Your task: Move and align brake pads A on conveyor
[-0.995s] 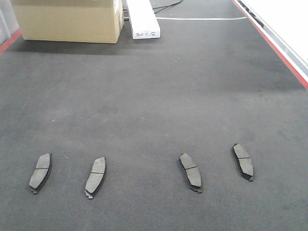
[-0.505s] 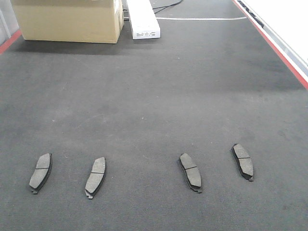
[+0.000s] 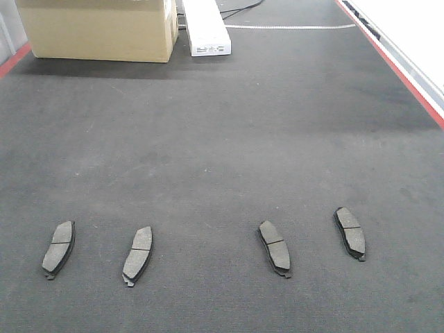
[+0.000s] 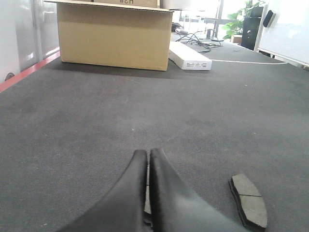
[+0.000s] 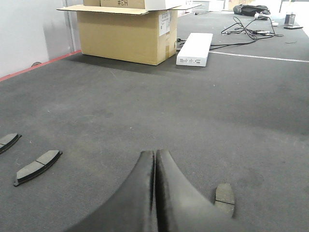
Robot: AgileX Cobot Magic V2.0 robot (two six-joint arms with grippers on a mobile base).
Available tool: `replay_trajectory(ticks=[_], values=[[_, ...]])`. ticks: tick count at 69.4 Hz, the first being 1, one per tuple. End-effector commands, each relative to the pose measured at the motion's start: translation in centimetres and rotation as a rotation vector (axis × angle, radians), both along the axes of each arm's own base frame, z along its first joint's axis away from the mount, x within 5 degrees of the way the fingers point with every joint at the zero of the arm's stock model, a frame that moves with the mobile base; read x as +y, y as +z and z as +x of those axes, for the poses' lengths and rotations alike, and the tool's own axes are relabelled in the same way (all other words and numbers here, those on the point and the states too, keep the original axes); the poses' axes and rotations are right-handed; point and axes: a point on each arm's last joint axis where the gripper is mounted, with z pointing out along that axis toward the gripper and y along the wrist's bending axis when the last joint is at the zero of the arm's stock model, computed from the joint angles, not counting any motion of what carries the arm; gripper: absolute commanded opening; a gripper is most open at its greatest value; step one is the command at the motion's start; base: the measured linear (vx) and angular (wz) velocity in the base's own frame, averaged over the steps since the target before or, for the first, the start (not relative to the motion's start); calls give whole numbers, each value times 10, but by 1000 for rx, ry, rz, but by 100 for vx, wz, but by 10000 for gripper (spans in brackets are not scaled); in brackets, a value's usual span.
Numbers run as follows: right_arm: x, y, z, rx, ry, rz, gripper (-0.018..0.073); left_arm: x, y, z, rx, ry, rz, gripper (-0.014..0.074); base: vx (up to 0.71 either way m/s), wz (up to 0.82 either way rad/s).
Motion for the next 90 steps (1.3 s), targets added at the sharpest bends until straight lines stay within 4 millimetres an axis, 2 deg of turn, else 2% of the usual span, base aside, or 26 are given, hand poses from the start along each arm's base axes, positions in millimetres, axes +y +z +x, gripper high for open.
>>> replay_trajectory(ticks=[1,22,31,35,48,63,70,90], values=[[0,14,1,-81,-7,19,-12,0,2,0,-76,-6,-12,-6,0,0],[-1,14,1,-82,-12,15,-12,0,2,0,-76,-6,-12,-6,0,0],[-7,11,4,-93,-130,-21,-12,0,2,0,-76,-6,-12,-6,0,0],[-10,4,7,-114,-200,-18,-12,0,2,0,-76,-6,-12,-6,0,0],[-22,-50,15,-180,-401,101,-12,0,2,0,-76,-6,-12,-6,0,0],[-23,-92,8,-194,-421,76,-12,0,2,0,-76,-6,-12,-6,0,0],[-23,-100,10,-163,-422,62,-12,0,2,0,-75,-6,-12,-6,0,0],[-23,-101,10,-160,-423,28,-12,0,2,0,-74,-6,-12,-6,0,0]])
